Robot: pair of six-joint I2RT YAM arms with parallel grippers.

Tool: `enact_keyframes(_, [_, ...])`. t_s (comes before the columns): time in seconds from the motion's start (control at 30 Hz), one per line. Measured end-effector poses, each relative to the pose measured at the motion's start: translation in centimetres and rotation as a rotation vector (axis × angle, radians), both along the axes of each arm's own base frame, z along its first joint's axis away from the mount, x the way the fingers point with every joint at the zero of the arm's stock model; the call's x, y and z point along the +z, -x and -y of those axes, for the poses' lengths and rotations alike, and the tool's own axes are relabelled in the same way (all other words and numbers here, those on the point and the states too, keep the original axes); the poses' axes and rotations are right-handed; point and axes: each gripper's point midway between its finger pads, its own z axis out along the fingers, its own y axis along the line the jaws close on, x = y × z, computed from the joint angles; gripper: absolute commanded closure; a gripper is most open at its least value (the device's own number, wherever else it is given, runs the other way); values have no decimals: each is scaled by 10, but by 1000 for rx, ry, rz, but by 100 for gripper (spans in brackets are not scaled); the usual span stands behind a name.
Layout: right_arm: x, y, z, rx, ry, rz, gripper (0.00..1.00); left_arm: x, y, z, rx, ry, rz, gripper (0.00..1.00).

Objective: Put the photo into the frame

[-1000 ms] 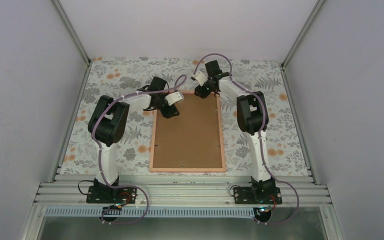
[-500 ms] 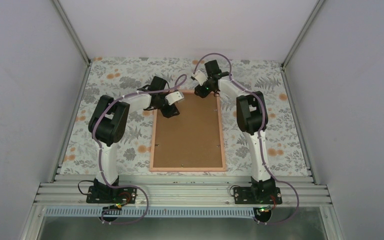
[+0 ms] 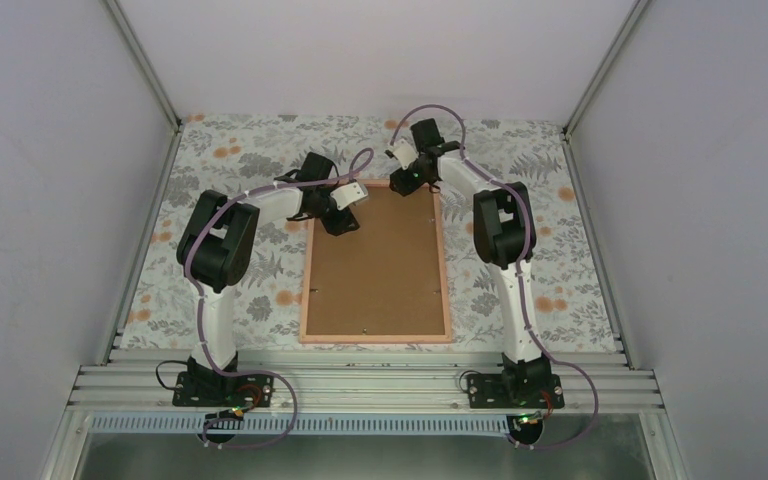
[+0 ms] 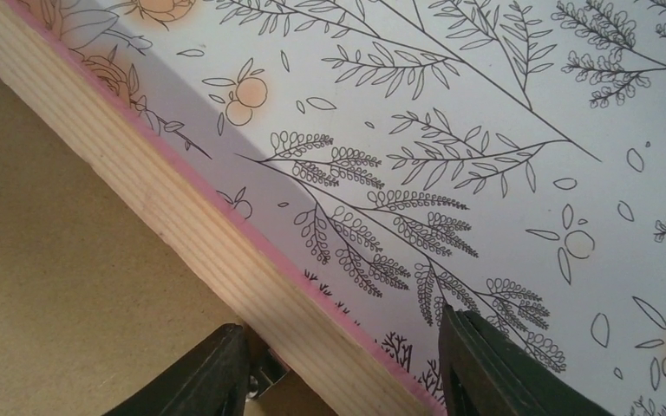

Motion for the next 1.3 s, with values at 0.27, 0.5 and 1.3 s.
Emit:
enact_keyframes(0.27, [0,-1,2,-5,12,5,48,0,0,0,0,0,0,46])
enact_keyframes(0.5, [6,4,-2,0,-16,-31,33,3,0,1,11,3,-12,43])
enact_keyframes(1.3, [50,13,25,63,17,62,35,22,16,2,0,-6,-8,41])
